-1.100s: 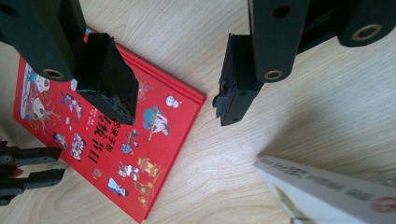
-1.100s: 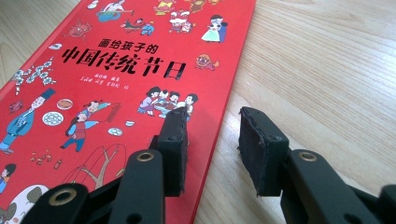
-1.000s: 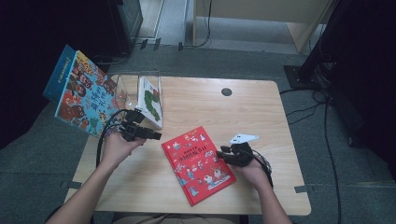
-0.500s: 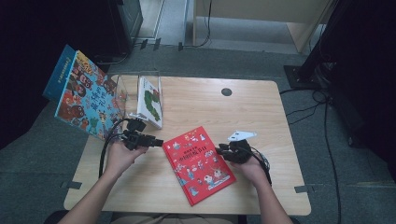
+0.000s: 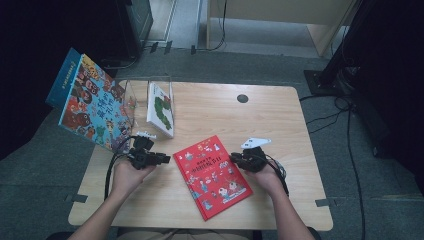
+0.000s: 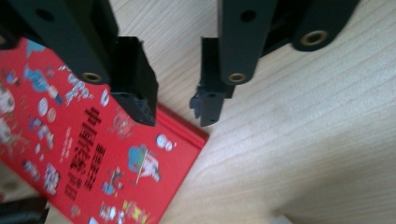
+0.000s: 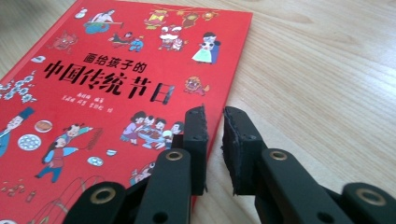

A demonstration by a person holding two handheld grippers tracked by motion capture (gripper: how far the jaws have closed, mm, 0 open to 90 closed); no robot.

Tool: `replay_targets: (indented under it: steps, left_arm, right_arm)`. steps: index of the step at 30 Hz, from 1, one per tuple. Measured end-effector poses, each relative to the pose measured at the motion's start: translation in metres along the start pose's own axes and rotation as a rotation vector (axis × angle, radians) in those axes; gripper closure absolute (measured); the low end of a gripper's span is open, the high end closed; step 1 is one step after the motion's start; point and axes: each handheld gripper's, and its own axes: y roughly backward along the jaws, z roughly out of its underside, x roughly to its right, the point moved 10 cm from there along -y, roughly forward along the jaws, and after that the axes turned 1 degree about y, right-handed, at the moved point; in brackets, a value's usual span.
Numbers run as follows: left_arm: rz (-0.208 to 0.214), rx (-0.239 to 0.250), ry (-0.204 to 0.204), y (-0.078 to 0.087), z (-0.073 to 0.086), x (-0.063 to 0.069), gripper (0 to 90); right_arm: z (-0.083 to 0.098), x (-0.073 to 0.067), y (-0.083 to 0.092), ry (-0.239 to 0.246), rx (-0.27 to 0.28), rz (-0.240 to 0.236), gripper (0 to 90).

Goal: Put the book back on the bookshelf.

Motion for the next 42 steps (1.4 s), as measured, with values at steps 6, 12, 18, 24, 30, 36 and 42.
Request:
replay_targets:
  steps: [6,12,18,24,30,36,42]
  left_arm:
    - [0.004,0.001,-0.001,-0.007,0.006,0.003,78.3]
    - [0.010,0.014,-0.007,-0.012,0.006,0.004,82.2]
    - [0.017,0.004,-0.012,-0.022,0.008,0.006,86.4]
    - [0.052,-0.006,0.013,-0.031,0.010,0.011,85.2]
    - [0.054,0.011,0.026,-0.033,0.007,0.009,85.1]
    - [0.046,0.022,0.030,-0.036,0.001,0.008,84.6]
    - [0.039,0.030,0.022,-0.040,-0.007,0.006,84.1]
  right_arm:
    - [-0.001,0.002,-0.001,0.005,0.006,0.007,84.1]
    - [0.008,0.005,-0.003,0.006,-0.061,0.019,88.9]
    - [0.008,0.004,-0.004,0.012,-0.057,0.025,89.0]
    - [0.008,0.004,-0.004,0.012,-0.049,0.026,89.2]
    - [0.009,0.003,-0.003,0.009,-0.051,0.031,90.0]
    - [0.009,0.003,-0.004,0.001,-0.055,0.038,90.0]
    - [0.008,0.003,-0.004,-0.003,-0.049,0.046,90.0]
